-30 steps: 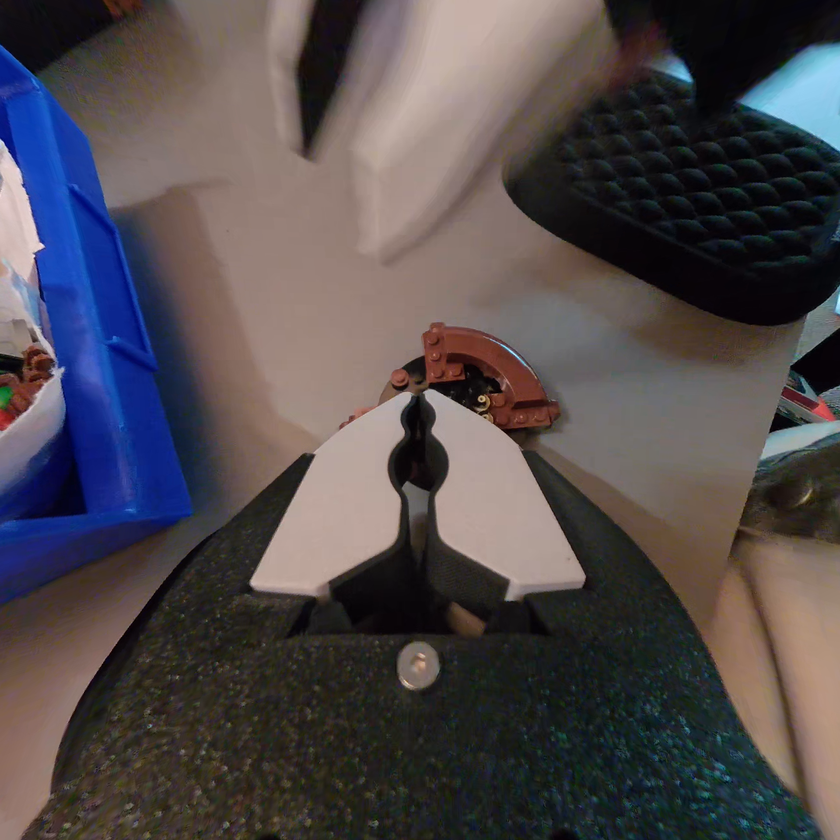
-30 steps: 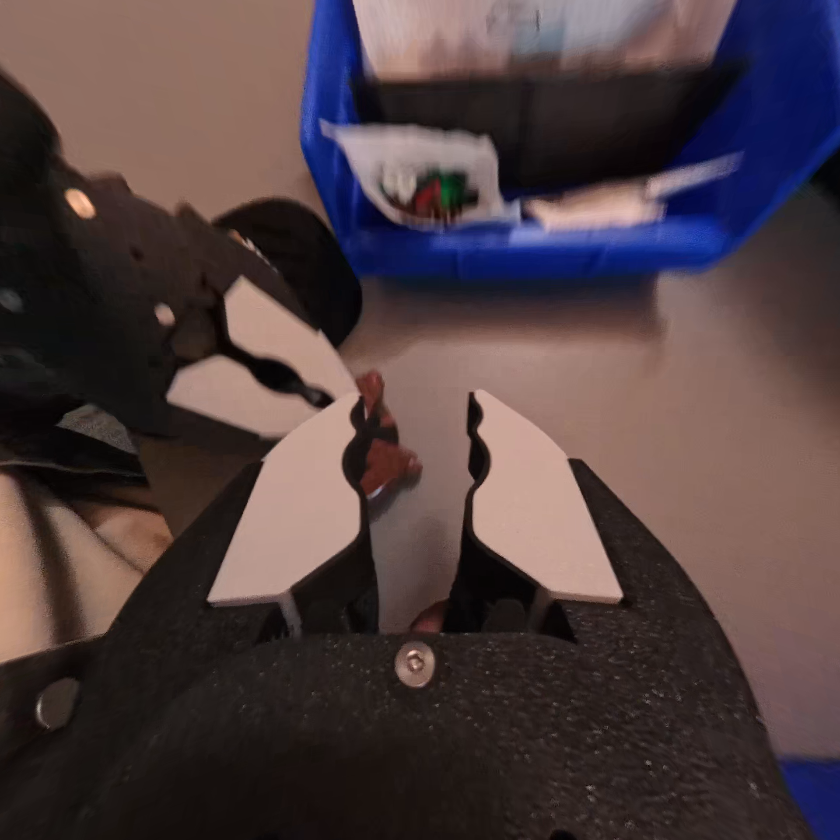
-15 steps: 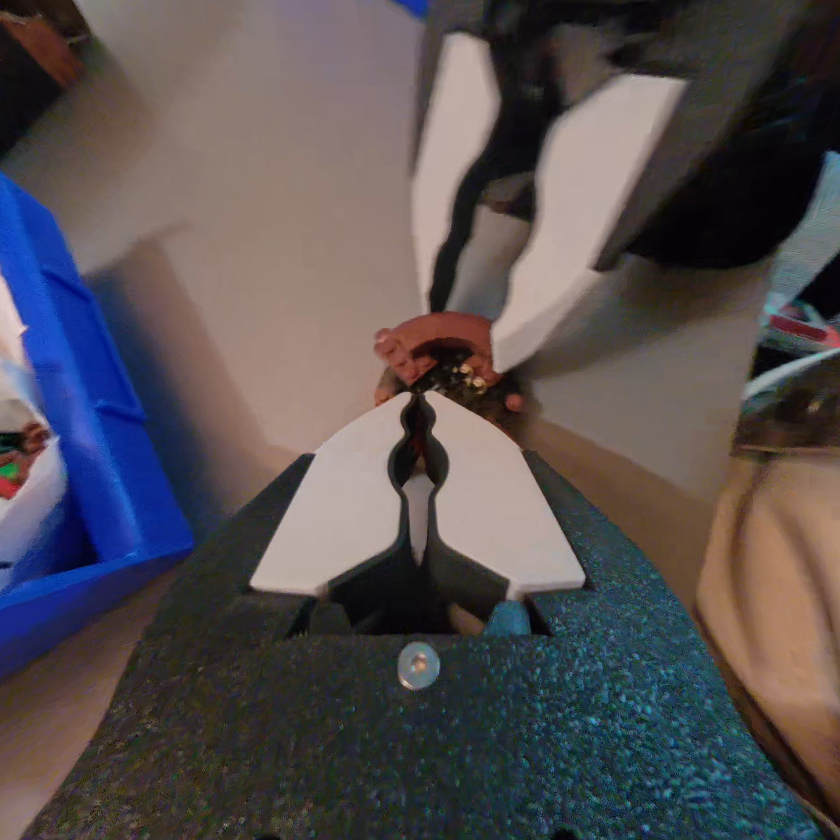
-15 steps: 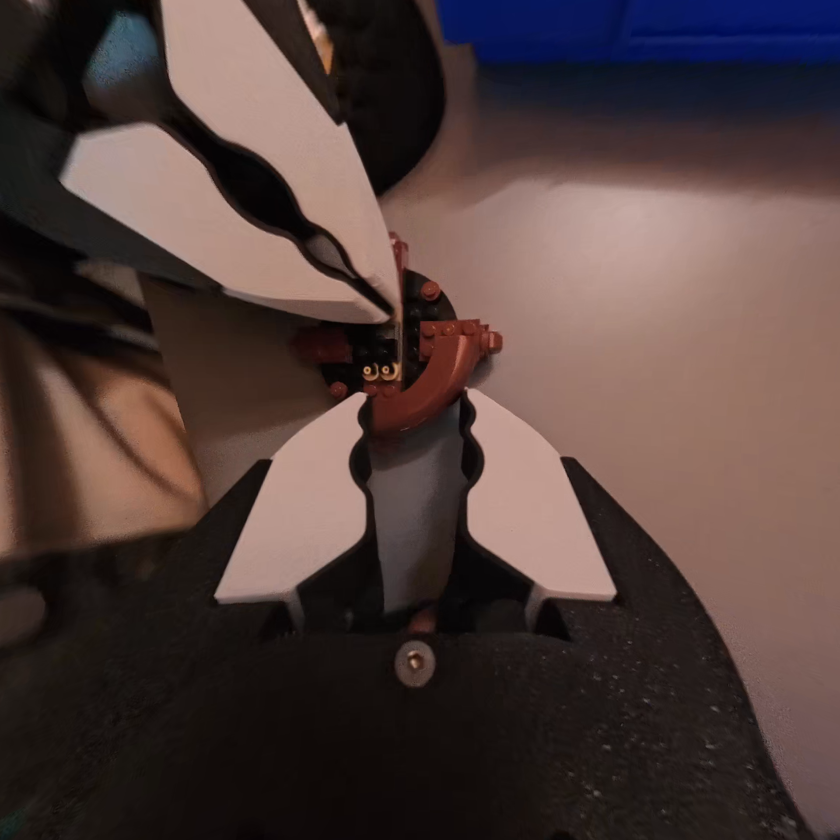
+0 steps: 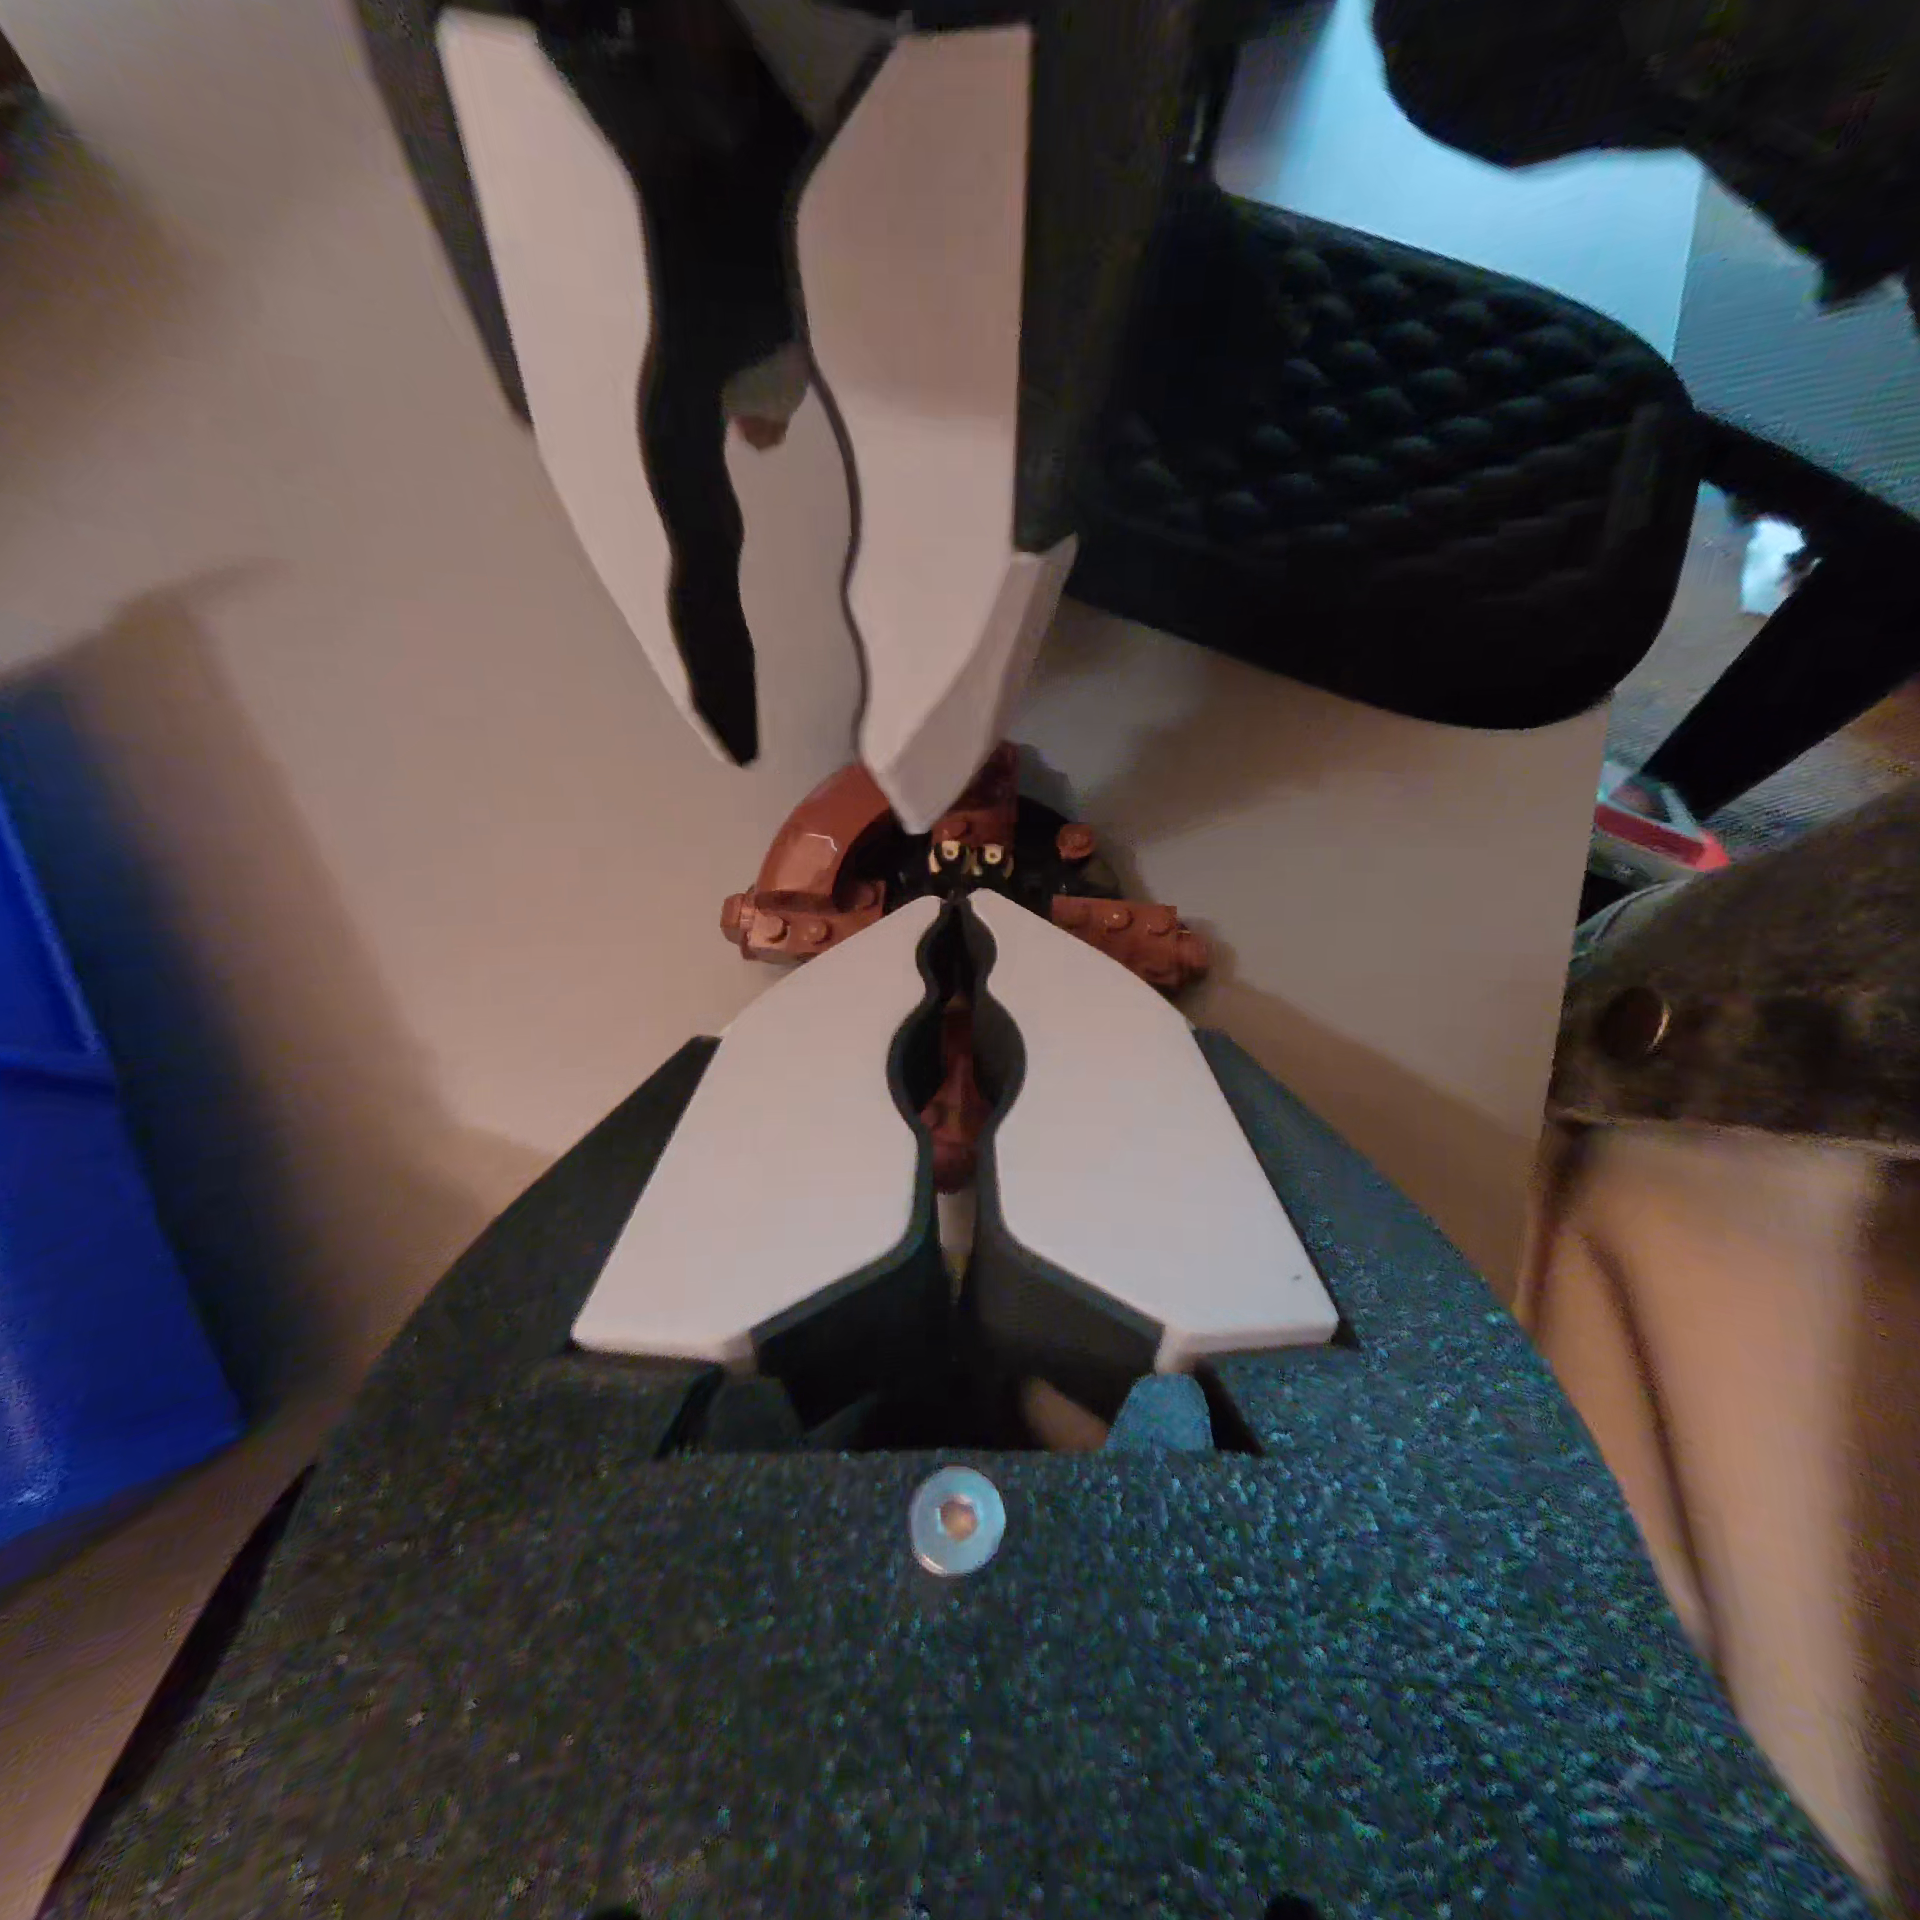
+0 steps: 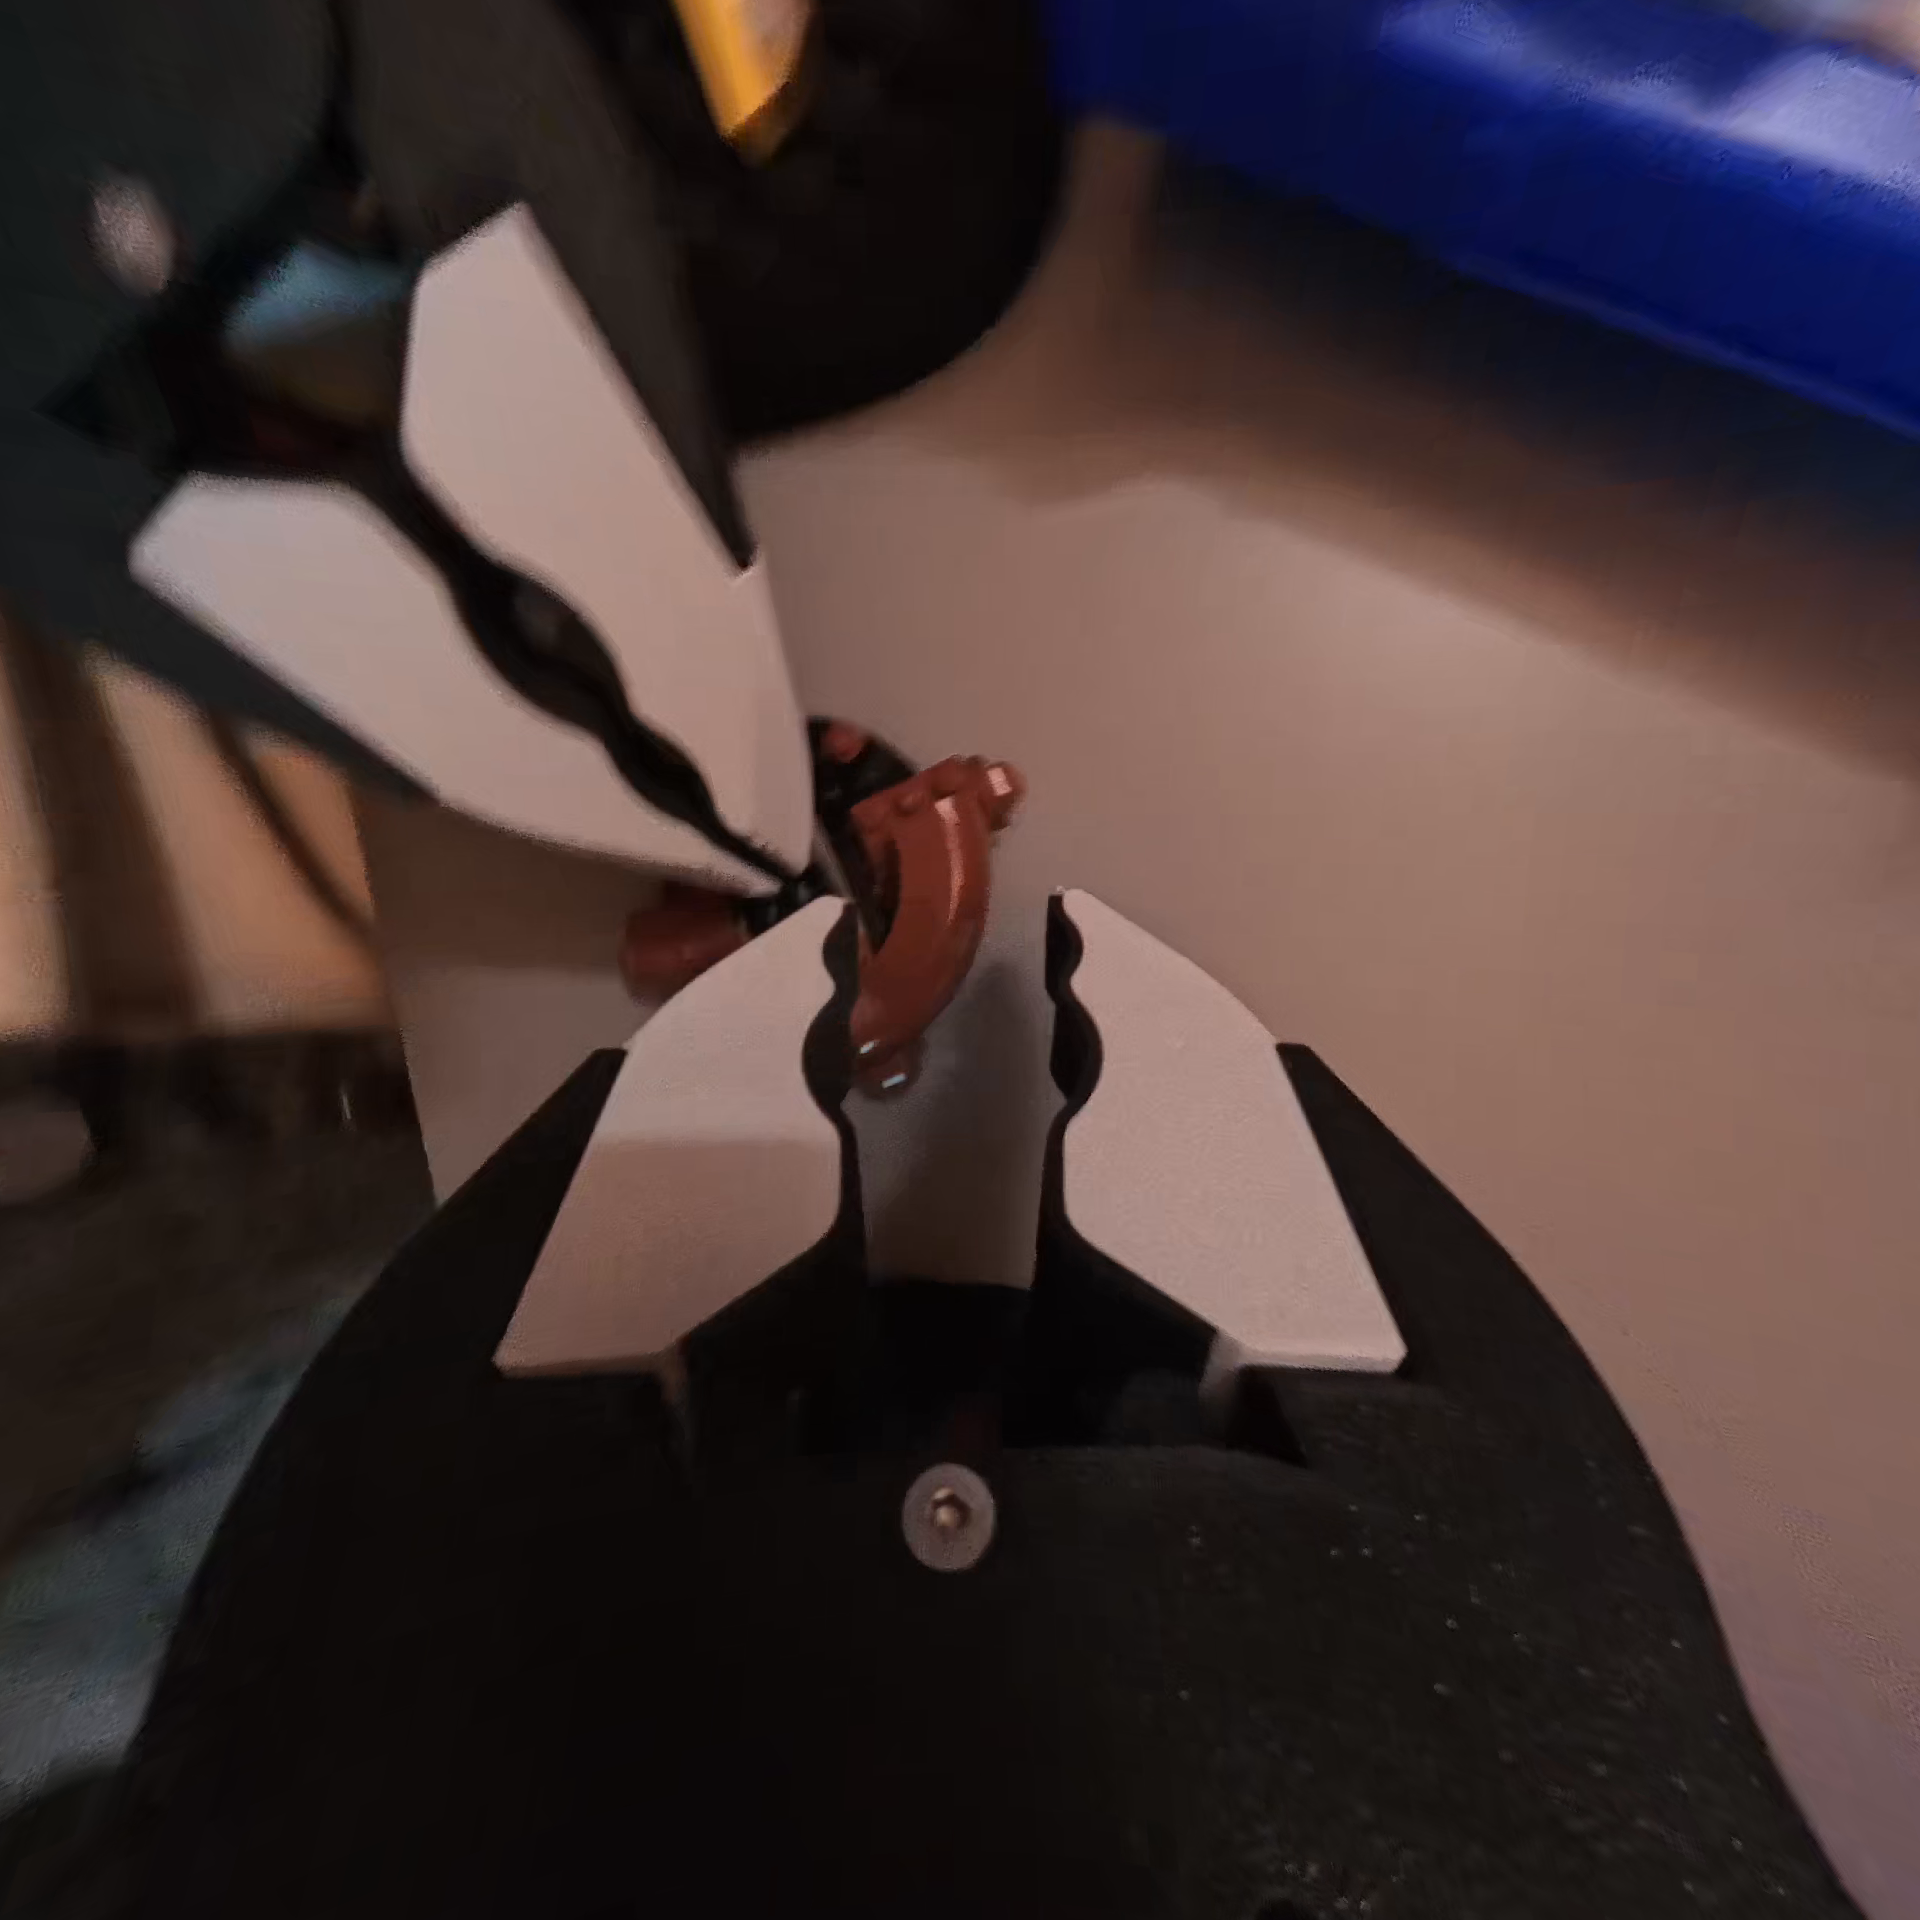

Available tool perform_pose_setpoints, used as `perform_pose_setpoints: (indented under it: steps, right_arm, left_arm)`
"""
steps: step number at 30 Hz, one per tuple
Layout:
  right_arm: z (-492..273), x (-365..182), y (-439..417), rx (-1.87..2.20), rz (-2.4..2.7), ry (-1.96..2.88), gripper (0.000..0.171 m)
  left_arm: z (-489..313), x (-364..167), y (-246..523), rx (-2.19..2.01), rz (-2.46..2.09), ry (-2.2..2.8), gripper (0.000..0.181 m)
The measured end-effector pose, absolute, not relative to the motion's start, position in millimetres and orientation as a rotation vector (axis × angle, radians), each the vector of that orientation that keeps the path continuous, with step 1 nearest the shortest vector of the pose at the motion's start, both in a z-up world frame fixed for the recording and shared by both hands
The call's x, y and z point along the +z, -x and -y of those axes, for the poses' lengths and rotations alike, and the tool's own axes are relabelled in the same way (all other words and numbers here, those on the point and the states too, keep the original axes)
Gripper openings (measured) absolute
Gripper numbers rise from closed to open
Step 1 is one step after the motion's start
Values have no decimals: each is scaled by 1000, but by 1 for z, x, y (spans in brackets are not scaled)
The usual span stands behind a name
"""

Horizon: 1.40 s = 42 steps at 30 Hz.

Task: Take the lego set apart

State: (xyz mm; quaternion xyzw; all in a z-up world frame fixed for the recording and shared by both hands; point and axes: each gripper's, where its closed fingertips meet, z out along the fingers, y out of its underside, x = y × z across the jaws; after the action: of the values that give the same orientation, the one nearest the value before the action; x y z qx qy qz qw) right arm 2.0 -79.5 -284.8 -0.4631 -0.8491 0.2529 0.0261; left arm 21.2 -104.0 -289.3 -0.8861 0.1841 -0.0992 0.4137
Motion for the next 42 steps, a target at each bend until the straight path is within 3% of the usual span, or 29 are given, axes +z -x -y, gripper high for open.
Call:
perform_pose_setpoints:
  steps: [5,8,21,24,26,29,33,42]
  right_arm:
    - [79,-293,-9,748,2159,1781,31]
    - [82,-297,-9,716,2108,1710,17]
    - [85,-292,-4,655,2100,1337,15]
    - [81,-268,2,485,2026,1093,15]
    - [87,-261,4,640,1992,1163,15]
    - [86,-231,9,1175,1777,1374,16]
    - [65,-151,17,1947,1339,1455,15]
    - [86,-78,139,1498,1850,1068,16]
  left_arm:
    - [101,-295,-12,-242,-380,2274,0]
    - [102,-294,-14,-230,-411,2268,0]
    - [99,-296,-14,-197,-427,2274,0]
    - [99,-296,-14,-197,-417,2273,0]
    - [99,-296,-14,-202,-414,2270,0]
    - [99,-296,-13,-227,-401,2265,0]
    - [100,-295,-13,-326,-354,2270,0]
    - [101,-293,-15,-318,-378,2257,0]
